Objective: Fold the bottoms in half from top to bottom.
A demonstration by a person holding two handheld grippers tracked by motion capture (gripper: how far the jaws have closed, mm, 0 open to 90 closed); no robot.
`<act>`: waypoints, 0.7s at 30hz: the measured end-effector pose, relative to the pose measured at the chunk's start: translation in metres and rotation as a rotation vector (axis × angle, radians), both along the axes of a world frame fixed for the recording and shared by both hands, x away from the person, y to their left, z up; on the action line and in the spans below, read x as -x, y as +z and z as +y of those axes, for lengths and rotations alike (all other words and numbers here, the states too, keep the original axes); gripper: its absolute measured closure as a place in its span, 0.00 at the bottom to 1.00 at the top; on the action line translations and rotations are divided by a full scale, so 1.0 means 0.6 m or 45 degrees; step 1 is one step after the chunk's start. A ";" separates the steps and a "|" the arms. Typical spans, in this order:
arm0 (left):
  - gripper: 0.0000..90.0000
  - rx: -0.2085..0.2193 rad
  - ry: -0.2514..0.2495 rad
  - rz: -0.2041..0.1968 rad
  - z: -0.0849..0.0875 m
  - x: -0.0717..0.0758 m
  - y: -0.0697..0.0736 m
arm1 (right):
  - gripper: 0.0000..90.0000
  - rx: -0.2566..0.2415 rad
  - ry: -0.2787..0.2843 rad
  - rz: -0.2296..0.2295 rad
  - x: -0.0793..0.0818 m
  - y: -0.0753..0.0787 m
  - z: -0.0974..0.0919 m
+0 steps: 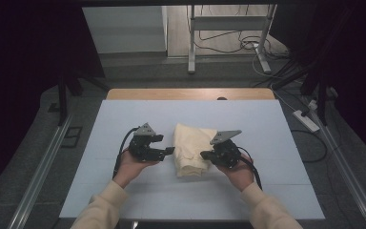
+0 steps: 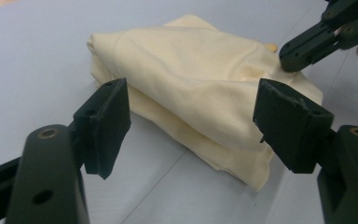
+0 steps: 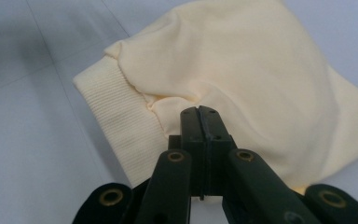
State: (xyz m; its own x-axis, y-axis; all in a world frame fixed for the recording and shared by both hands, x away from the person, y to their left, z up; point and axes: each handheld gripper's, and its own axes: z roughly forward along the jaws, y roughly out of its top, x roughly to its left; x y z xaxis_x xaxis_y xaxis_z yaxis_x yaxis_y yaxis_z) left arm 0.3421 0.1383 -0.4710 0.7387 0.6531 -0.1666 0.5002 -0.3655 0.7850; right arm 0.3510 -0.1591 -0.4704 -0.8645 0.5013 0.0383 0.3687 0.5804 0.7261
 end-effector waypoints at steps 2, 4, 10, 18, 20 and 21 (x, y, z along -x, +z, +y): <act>0.30 -0.004 0.000 0.003 -0.001 0.001 -0.001 | 0.99 -0.008 -0.007 -0.003 0.002 0.003 -0.007; 0.30 -0.002 -0.001 0.004 -0.001 0.003 -0.002 | 0.99 -0.017 -0.014 -0.009 0.004 0.006 -0.014; 0.30 0.011 0.015 0.009 0.007 0.008 -0.001 | 0.99 0.000 -0.045 -0.016 0.009 0.006 -0.035; 0.30 0.009 0.030 0.019 0.025 0.019 -0.004 | 0.99 0.023 -0.080 -0.030 0.015 0.005 -0.064; 0.30 0.009 0.040 0.022 0.032 0.024 -0.007 | 0.99 0.028 -0.095 -0.028 0.017 0.004 -0.073; 0.30 0.006 0.043 0.023 0.036 0.026 -0.009 | 0.99 0.031 -0.102 -0.025 0.018 0.003 -0.079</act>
